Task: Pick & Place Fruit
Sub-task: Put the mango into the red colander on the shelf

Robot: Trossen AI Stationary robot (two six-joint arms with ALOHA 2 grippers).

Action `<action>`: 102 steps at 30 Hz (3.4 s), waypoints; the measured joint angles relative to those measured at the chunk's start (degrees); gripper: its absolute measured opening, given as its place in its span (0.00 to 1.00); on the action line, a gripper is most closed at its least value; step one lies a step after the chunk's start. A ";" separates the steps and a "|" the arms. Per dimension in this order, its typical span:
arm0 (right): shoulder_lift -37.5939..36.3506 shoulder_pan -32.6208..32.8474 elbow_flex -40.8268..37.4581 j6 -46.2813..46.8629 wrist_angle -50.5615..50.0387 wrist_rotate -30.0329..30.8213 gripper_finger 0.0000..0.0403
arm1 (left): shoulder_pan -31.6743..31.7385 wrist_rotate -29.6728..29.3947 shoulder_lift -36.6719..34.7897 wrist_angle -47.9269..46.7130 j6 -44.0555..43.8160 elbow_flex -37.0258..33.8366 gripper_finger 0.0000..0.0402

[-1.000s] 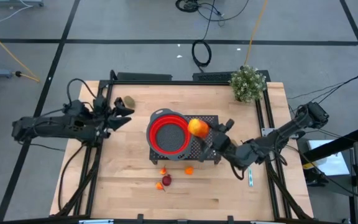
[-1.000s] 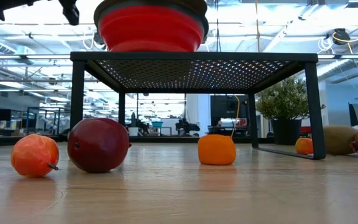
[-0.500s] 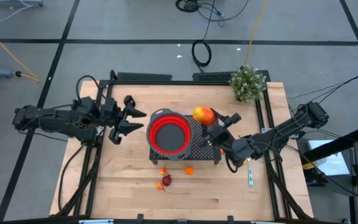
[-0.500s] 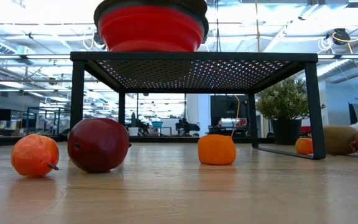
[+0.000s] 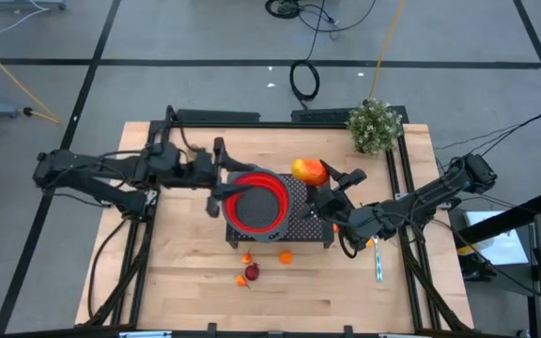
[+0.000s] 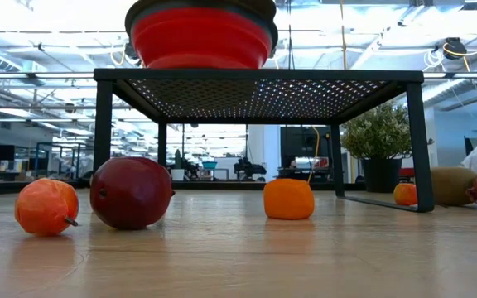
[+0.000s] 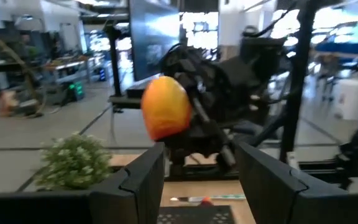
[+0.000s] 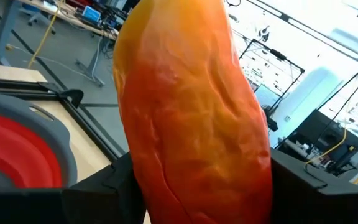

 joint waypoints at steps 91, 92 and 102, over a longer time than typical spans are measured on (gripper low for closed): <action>3.19 -3.78 -0.02 -6.93 9.42 -12.42 0.59 | 3.82 5.99 18.62 -5.48 0.50 17.64 0.49; 3.18 -3.77 -0.02 -6.36 9.33 -12.46 0.60 | 3.80 5.97 18.64 -5.50 0.46 17.64 0.49; 3.19 -2.89 -0.02 -2.50 8.99 -12.41 0.68 | 3.67 5.62 18.62 -5.17 0.92 17.64 0.49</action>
